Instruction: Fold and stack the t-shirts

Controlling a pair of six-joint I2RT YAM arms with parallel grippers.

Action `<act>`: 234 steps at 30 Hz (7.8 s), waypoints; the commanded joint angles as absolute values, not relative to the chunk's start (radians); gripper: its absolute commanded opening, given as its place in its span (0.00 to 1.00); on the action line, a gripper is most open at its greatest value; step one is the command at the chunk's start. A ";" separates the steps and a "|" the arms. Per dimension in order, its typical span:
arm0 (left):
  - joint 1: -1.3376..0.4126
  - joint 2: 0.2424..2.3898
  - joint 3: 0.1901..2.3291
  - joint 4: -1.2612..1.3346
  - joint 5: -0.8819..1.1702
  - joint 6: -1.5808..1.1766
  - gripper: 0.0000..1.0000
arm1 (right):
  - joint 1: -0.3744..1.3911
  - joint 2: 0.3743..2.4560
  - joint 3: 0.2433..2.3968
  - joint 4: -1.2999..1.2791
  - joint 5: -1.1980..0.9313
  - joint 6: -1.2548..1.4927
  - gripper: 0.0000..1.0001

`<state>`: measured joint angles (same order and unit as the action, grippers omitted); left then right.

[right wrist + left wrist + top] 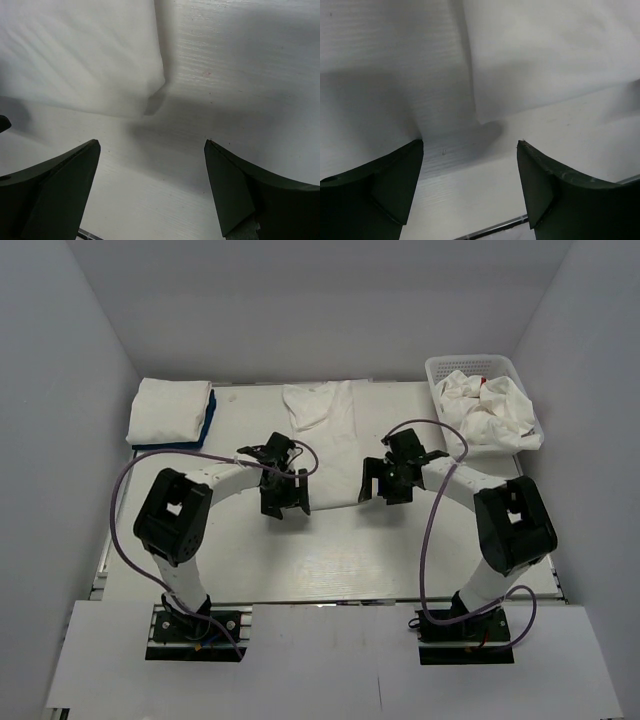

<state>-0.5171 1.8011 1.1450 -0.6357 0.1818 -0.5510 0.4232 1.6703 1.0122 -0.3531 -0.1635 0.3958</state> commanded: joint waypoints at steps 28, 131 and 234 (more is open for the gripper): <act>-0.515 1.813 1.183 -0.554 0.235 -0.566 0.00 | 0.428 1.738 1.072 -0.270 -0.216 0.382 0.00; -0.476 2.147 2.025 -0.517 0.305 -0.422 0.00 | 0.124 1.893 1.356 -0.393 -0.831 0.321 0.00; -0.495 1.985 1.476 -0.434 0.153 -0.532 0.36 | 0.414 1.790 1.213 -0.419 -0.325 0.376 0.00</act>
